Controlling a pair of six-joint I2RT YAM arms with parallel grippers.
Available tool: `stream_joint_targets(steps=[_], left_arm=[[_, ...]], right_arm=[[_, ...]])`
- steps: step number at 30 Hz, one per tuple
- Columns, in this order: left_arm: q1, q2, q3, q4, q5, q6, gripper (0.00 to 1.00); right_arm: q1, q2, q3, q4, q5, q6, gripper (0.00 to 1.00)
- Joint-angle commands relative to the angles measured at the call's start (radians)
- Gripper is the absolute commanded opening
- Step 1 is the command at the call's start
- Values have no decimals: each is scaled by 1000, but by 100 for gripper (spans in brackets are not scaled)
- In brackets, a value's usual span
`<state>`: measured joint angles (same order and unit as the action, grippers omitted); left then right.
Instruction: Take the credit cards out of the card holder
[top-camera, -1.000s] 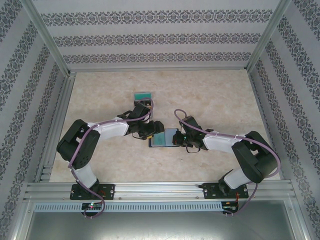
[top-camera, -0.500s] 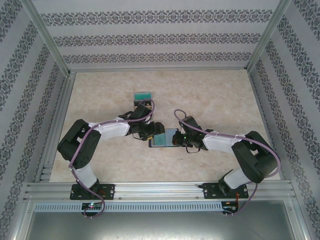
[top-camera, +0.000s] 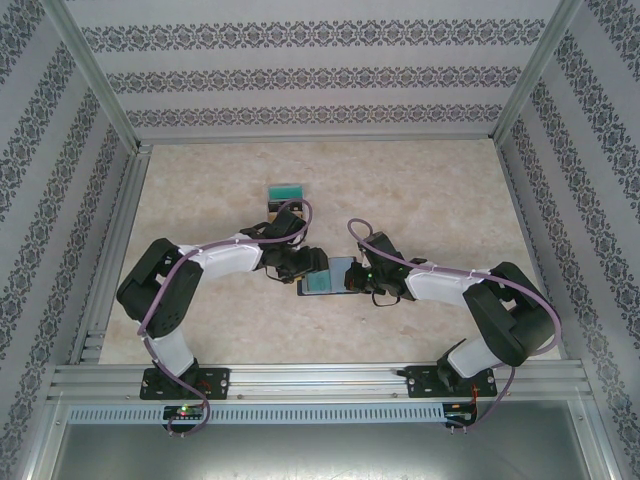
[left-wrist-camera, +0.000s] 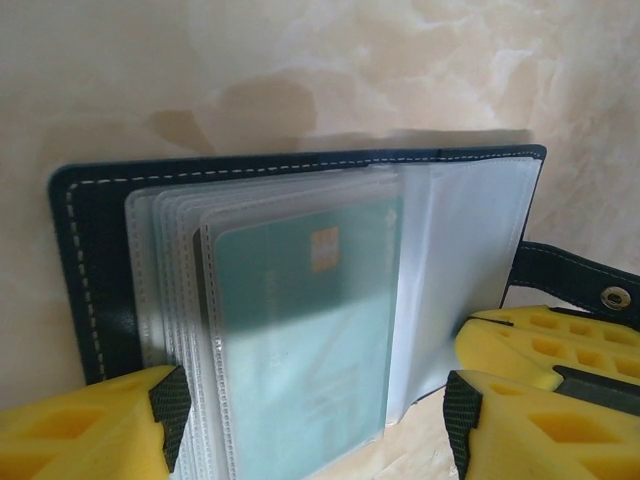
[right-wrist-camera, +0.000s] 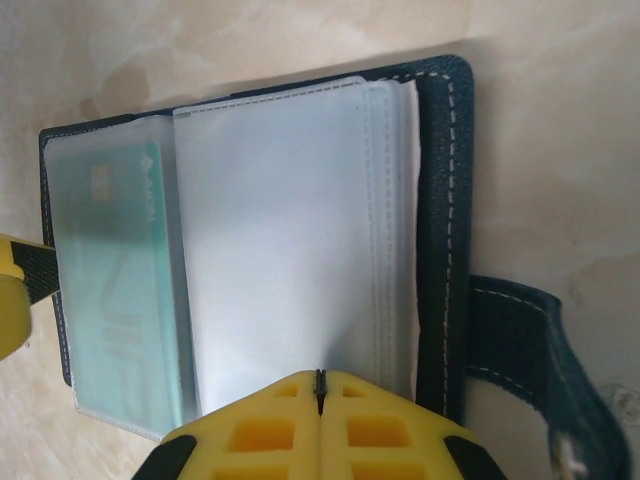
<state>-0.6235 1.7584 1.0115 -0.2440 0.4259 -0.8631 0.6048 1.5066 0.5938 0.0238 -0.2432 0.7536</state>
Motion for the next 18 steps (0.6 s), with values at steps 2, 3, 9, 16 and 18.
stream_joint_targets(steps=[2, 3, 9, 16, 18], left_arm=[[-25, 33, 29, -1, 29, 21, 70], [-27, 32, 30, 6, 31, 21, 70], [-30, 12, 40, -1, 22, 28, 70], [-33, -30, 62, -73, -39, 51, 70], [-34, -37, 66, -84, -45, 59, 71]], right_arm=[[12, 17, -3, -15, 12, 0, 3], [12, 17, -5, -15, 12, 0, 3], [14, 14, -6, -17, 15, 0, 3], [14, 12, -5, -22, 21, 1, 4], [15, 9, -6, -23, 24, 0, 4]])
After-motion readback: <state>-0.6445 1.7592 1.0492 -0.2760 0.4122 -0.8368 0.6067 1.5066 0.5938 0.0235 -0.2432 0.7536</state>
